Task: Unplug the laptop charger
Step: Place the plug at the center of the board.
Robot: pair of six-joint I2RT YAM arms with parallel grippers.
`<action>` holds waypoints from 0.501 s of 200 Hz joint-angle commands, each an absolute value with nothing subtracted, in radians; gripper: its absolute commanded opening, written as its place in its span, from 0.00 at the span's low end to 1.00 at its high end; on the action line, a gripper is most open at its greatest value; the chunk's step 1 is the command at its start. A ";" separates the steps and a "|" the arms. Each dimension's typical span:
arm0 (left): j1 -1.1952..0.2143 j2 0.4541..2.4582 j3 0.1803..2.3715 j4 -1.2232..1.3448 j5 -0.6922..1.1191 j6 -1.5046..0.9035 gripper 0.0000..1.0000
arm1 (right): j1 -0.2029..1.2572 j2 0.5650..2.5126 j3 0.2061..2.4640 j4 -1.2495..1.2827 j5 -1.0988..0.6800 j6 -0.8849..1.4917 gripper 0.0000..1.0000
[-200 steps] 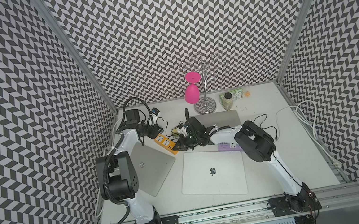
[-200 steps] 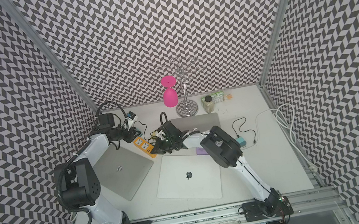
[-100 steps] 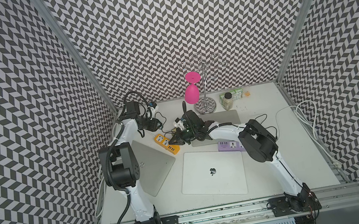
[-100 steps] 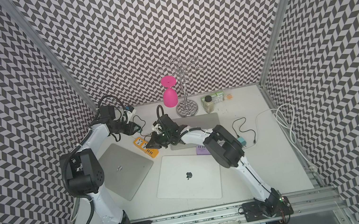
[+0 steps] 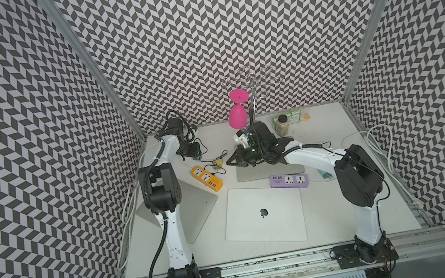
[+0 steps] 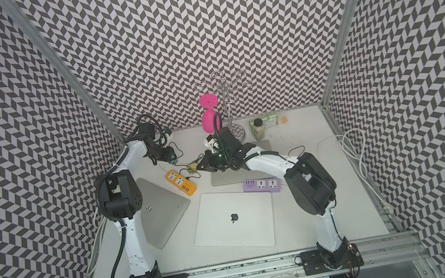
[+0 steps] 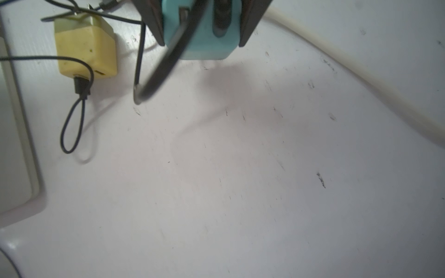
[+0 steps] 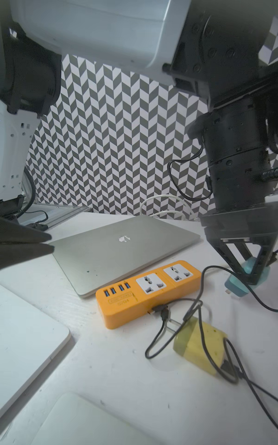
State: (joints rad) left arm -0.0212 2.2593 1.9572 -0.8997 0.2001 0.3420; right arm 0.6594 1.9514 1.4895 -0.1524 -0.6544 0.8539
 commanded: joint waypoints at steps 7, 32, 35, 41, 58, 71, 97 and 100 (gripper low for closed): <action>-0.033 2.280 2.013 -0.989 0.154 0.320 0.00 | 0.664 1.919 1.472 -0.198 -0.630 0.783 0.00; -0.041 2.288 2.011 -1.010 0.133 0.336 0.00 | 0.663 1.910 1.446 -0.181 -0.629 0.785 0.00; -0.041 2.290 2.012 -1.012 0.128 0.338 0.00 | 0.664 1.910 1.444 -0.178 -0.629 0.787 0.00; -0.041 2.294 2.012 -1.015 0.123 0.340 0.00 | 0.663 1.910 1.442 -0.176 -0.632 0.787 0.00; -0.041 2.307 2.015 -1.017 0.108 0.341 0.00 | 0.664 1.909 1.440 -0.173 -0.631 0.789 0.00; -0.041 2.316 2.024 -1.017 0.107 0.343 0.00 | 0.664 1.908 1.440 -0.173 -0.630 0.787 0.00; -0.040 2.339 2.055 -1.010 0.129 0.338 0.07 | 0.663 1.907 1.435 -0.173 -0.628 0.785 0.00; -0.041 2.341 2.059 -1.008 0.128 0.337 0.08 | 0.663 1.907 1.434 -0.173 -0.628 0.785 0.00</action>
